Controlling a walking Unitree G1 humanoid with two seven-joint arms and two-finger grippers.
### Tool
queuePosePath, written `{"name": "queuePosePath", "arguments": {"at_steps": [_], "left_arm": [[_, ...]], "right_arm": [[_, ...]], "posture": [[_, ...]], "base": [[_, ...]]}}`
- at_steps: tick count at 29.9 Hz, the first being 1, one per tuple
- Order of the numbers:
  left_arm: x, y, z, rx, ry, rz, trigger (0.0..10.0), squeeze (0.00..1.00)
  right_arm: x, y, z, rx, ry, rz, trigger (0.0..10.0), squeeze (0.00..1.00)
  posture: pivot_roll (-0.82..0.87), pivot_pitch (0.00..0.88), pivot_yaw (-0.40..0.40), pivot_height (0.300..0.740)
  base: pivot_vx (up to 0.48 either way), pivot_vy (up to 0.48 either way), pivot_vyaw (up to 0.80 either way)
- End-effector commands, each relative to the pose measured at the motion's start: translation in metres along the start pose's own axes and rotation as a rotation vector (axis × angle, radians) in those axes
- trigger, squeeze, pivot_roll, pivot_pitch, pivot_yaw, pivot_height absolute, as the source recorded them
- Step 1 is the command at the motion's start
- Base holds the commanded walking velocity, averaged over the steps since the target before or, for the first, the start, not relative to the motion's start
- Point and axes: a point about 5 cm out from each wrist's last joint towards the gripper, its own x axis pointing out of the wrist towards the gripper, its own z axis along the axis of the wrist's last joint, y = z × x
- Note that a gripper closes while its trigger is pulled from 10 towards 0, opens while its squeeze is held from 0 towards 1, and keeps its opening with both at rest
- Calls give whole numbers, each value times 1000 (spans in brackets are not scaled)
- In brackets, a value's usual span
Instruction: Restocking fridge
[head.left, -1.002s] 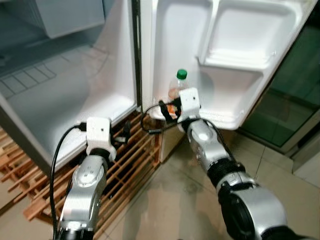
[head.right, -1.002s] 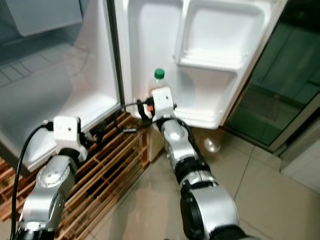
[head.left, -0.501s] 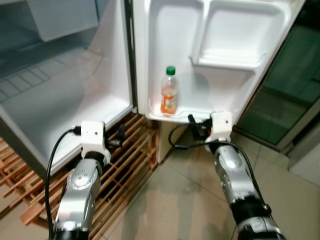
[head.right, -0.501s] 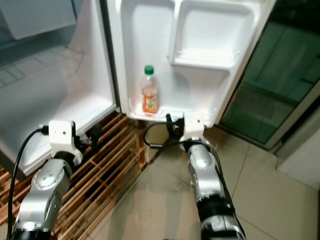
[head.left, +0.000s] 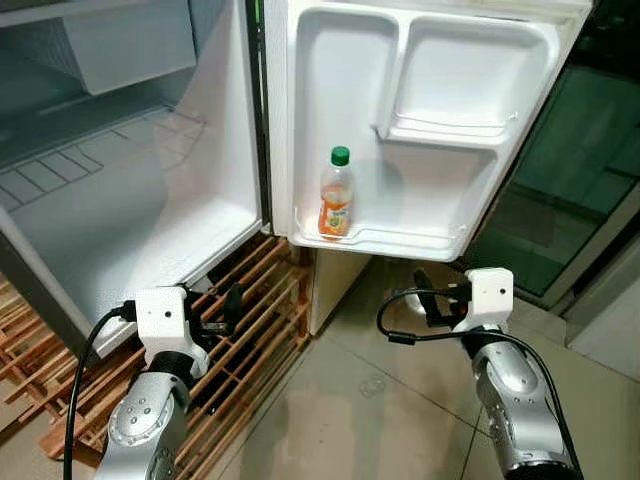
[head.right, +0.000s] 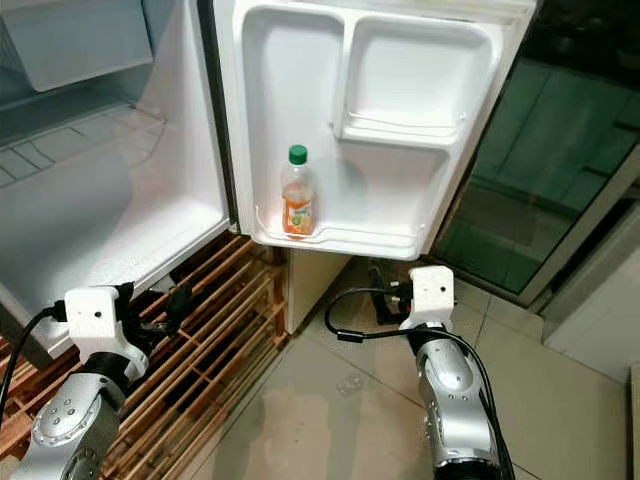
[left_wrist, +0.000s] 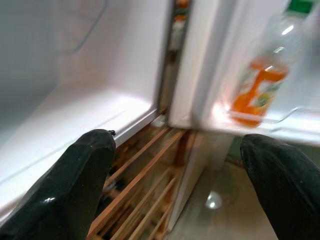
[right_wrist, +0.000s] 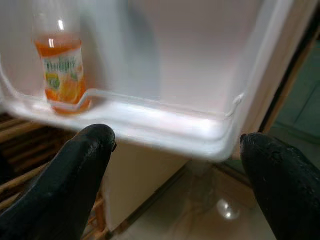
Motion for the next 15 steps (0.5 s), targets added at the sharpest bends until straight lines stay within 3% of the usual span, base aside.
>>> {"name": "queuePosePath", "arguments": {"at_steps": [1,7,15], "left_arm": [[2,-7,3,-20,-18,-36,10000,0],[2,-7,1,-36,-9,-35,10000,0],[5,-6,2,-43,-9,-29,10000,0]], "right_arm": [[2,-2,-1,9,30,-6,10000,0],[0,-2,-4,3,50,-1,10000,0],[0,0,-8,8,75,12,10000,0]], "posture": [[-67,0,-18,740],[-70,0,-14,740],[-75,0,-9,740]], "base": [[0,-480,0],[0,-480,0],[0,-480,762]]}}
